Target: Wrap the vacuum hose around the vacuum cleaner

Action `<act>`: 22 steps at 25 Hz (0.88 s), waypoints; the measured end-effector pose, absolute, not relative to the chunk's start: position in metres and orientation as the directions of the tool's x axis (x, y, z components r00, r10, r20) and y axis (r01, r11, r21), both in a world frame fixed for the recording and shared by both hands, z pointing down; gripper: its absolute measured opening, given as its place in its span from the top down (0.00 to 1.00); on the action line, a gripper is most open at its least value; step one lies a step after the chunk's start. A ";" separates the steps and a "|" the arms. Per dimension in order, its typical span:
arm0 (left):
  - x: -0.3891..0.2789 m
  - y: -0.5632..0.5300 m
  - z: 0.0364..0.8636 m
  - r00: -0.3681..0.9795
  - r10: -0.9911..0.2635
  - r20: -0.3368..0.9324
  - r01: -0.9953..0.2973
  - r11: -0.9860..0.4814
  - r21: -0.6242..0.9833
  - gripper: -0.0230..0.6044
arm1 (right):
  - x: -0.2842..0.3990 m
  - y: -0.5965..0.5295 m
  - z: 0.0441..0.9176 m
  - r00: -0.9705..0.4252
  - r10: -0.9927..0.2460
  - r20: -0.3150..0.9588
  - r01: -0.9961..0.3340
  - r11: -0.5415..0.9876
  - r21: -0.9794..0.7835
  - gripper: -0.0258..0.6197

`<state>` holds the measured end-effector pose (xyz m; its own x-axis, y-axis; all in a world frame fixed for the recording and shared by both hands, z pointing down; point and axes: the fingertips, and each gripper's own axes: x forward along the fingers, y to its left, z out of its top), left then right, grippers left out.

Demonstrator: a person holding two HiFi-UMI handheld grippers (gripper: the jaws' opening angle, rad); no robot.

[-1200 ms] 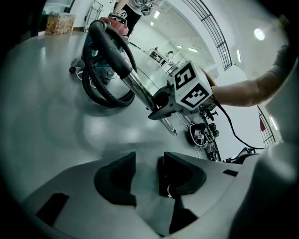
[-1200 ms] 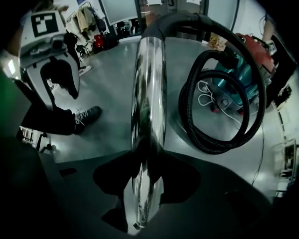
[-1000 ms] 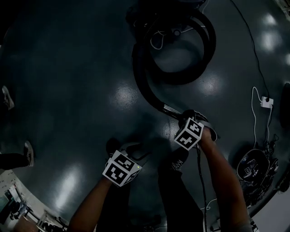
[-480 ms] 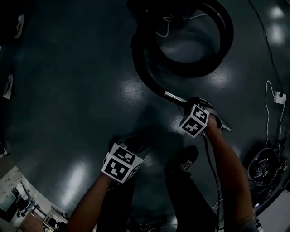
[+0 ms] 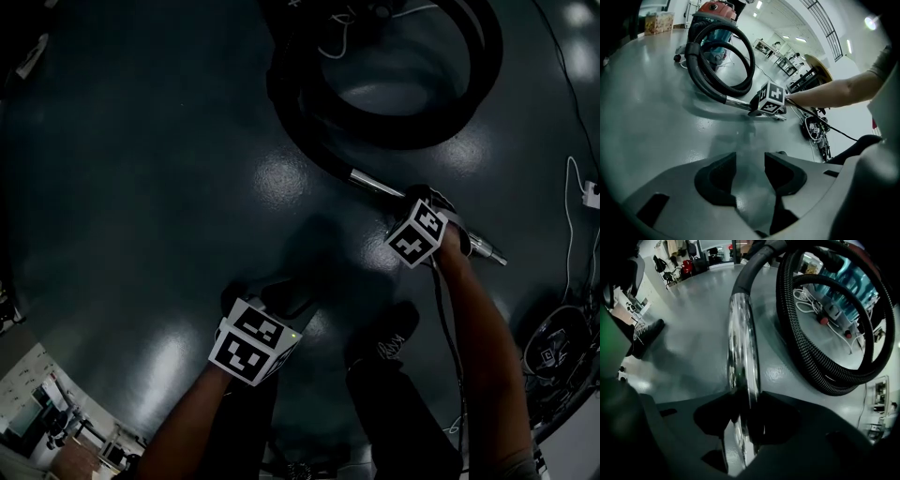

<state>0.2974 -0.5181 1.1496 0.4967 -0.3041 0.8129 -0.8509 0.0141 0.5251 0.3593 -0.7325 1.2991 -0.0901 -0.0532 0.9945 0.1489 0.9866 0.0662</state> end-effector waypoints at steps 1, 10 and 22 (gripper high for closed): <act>0.300 -0.519 1.151 0.498 -0.303 0.813 -0.851 0.012 0.525 0.65 | 0.365 -0.736 1.302 -0.079 -0.066 0.995 0.151 0.985 0.078 0.71; 0.315 -0.540 1.173 0.476 -0.304 0.825 -0.864 0.012 0.503 0.65 | 0.396 -0.742 1.322 -0.081 -0.069 0.994 0.178 0.981 0.082 0.71; 0.337 -0.557 1.192 0.410 -0.180 0.894 -0.904 0.054 0.425 0.65 | 0.402 -0.737 1.286 -0.223 0.057 0.973 0.107 0.994 -0.033 0.57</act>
<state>0.3367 -0.5568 1.1923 0.4098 -0.1798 0.8943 -0.9037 0.0535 0.4249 0.4022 -0.7366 1.2859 -0.2231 0.0566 0.9732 0.1067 0.9937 -0.0334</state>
